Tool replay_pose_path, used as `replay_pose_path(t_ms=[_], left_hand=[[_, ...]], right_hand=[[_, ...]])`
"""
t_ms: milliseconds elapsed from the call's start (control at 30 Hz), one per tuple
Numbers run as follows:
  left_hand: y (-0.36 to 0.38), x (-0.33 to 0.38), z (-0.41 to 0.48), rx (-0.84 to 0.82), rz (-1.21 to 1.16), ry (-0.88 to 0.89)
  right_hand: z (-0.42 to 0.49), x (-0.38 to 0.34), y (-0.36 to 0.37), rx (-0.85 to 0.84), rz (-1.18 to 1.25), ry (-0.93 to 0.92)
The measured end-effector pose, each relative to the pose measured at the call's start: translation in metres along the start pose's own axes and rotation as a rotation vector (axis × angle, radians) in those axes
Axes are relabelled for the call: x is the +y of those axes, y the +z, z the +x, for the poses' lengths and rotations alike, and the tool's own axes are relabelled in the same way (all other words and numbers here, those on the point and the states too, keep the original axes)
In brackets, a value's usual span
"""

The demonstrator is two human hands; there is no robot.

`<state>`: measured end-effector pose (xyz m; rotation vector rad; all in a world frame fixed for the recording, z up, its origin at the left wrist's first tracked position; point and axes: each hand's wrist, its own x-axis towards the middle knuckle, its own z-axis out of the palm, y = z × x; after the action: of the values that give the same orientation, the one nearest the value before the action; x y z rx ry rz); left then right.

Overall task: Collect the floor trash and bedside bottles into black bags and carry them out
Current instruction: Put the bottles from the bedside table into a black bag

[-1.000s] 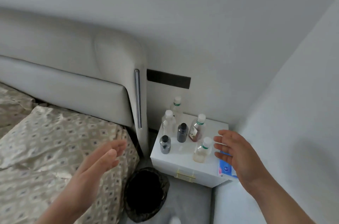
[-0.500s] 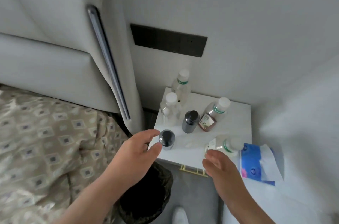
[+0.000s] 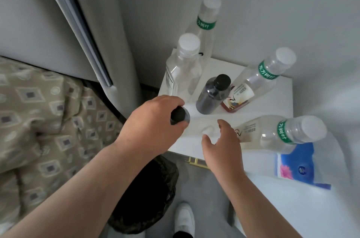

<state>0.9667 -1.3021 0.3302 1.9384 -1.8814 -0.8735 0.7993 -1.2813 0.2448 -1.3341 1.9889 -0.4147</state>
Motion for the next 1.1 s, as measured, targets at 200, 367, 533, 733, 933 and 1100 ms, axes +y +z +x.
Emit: replay_pose_path(t_ms=[200, 367, 533, 733, 933, 1100], left_hand=[[0.008, -0.005, -0.001, 0.034, 0.006, 0.049], [-0.006, -0.010, -0.021, 0.125, -0.049, 0.038], [-0.027, -0.037, -0.056, 0.194, -0.201, -0.084], [-0.047, -0.095, -0.109, 0.262, -0.266, -0.277], [-0.008, -0.153, -0.124, 0.142, -0.214, -0.485], [0.076, -0.221, -0.094, -0.129, -0.081, -0.495]], right_hand=[[0.013, 0.007, 0.018, 0.073, -0.032, 0.011], [0.015, 0.011, 0.022, 0.122, -0.003, -0.036], [0.008, 0.008, 0.017, 0.088, 0.095, -0.051], [-0.036, -0.008, 0.015, -0.071, 0.242, -0.117], [-0.081, 0.015, 0.073, -0.336, 0.179, -0.151], [-0.083, 0.054, 0.145, -0.465, -0.022, -0.155]])
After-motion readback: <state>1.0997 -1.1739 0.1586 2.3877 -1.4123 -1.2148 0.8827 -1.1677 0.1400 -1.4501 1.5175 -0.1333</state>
